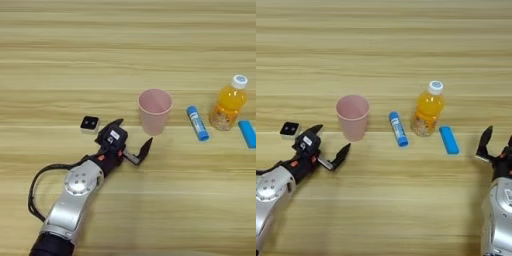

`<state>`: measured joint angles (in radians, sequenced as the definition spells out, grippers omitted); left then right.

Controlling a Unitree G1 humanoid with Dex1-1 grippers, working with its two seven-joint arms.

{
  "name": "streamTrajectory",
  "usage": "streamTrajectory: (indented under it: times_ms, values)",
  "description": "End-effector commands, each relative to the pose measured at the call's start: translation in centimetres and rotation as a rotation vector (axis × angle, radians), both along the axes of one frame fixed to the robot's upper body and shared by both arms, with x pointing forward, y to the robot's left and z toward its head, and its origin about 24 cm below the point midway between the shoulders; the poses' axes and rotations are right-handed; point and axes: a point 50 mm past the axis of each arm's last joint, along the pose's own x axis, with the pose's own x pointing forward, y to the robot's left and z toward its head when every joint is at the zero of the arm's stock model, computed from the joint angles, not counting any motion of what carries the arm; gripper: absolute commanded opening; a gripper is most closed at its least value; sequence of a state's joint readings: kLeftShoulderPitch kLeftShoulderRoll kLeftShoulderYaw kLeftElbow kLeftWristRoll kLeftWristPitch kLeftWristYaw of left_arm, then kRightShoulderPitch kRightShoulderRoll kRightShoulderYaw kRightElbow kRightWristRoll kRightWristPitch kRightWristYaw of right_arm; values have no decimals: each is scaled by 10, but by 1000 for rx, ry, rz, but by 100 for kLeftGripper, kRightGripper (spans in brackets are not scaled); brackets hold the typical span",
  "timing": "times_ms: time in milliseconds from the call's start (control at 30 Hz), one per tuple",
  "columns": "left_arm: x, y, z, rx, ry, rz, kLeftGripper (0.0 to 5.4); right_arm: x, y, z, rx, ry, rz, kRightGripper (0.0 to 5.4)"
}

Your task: Move the objects on the table

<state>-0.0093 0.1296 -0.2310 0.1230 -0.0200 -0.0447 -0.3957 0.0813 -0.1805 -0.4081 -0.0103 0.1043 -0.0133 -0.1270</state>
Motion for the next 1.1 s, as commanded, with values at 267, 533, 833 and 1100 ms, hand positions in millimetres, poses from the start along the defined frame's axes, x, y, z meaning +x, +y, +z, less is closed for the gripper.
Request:
streamTrajectory:
  times_ms: [267,533,833,1100]
  values:
    - [3,-20,4,13,-6,-59,540,3,5,2,-48,17,26,538]
    - [5,-23,5,9,-8,-63,540,8,17,6,-127,9,104,538]
    - [7,-23,5,5,-10,-44,540,10,26,7,-141,2,171,538]
    - [16,-24,5,-5,-8,-16,540,10,27,7,-138,3,178,538]
